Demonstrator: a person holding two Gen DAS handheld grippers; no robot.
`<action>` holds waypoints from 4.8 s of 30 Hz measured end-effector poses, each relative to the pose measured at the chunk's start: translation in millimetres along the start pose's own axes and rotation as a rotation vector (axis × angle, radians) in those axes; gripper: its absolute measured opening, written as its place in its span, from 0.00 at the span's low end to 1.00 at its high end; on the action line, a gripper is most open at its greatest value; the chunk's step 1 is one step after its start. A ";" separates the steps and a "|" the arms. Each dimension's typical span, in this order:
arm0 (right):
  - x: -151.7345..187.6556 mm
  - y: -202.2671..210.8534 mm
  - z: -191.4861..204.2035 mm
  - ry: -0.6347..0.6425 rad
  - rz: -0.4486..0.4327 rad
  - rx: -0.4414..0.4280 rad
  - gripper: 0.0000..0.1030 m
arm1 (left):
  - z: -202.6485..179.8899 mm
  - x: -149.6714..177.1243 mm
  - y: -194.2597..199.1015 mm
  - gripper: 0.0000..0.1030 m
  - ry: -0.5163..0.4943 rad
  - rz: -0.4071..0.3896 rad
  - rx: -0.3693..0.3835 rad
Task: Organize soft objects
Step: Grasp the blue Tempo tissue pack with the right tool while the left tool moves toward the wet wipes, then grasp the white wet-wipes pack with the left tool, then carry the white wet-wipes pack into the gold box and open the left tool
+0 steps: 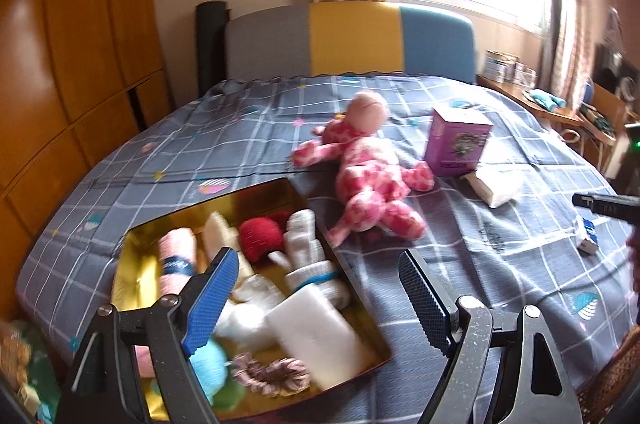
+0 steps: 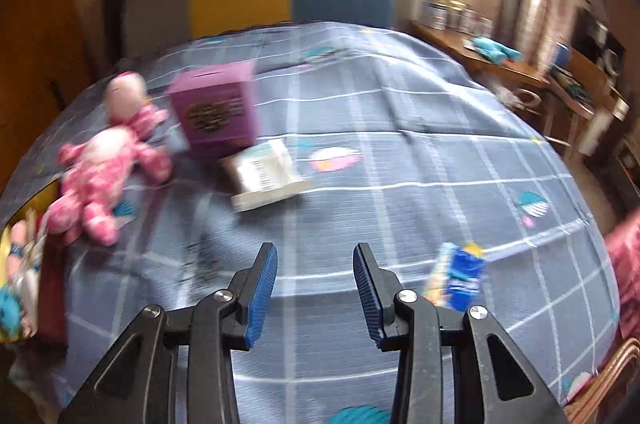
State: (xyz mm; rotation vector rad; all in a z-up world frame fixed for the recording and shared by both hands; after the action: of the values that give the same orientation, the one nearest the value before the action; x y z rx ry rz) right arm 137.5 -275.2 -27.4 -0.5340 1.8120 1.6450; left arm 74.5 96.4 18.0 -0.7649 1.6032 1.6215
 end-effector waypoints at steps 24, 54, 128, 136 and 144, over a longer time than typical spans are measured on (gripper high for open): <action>33.6 -43.1 -141.1 -0.620 0.108 0.079 0.40 | -143.6 -14.7 -49.7 0.81 -0.158 0.094 0.193; 28.6 -27.4 -152.2 -0.691 0.027 0.068 0.40 | -196.1 -22.0 -103.7 0.80 -0.110 0.248 0.311; 9.5 -51.9 -54.1 -0.188 0.136 -0.046 0.50 | -140.8 80.2 -112.3 0.66 -0.084 0.376 0.385; 39.0 -81.6 57.0 0.102 0.297 -0.241 0.50 | -142.6 81.6 -113.8 0.67 -0.073 0.356 0.359; 54.0 -98.2 52.3 0.061 0.301 -0.258 0.51 | -141.5 83.0 -110.5 0.66 -0.062 0.304 0.359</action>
State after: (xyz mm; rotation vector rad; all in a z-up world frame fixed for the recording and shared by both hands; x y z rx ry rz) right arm 173.5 -231.4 -137.3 -0.4402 1.8021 2.1067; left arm 107.8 -41.1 -120.1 -0.2914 1.9641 1.4783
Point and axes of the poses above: each gripper's, at about its wrist camera, not at the fingertips, and y roughly against the way its jaws point, z to its left, x to its underside, the point moved 5 cm from there along -y, roughly the way its jaws point, and after that the axes turned 3 degrees about -z, right-handed, at the moved point
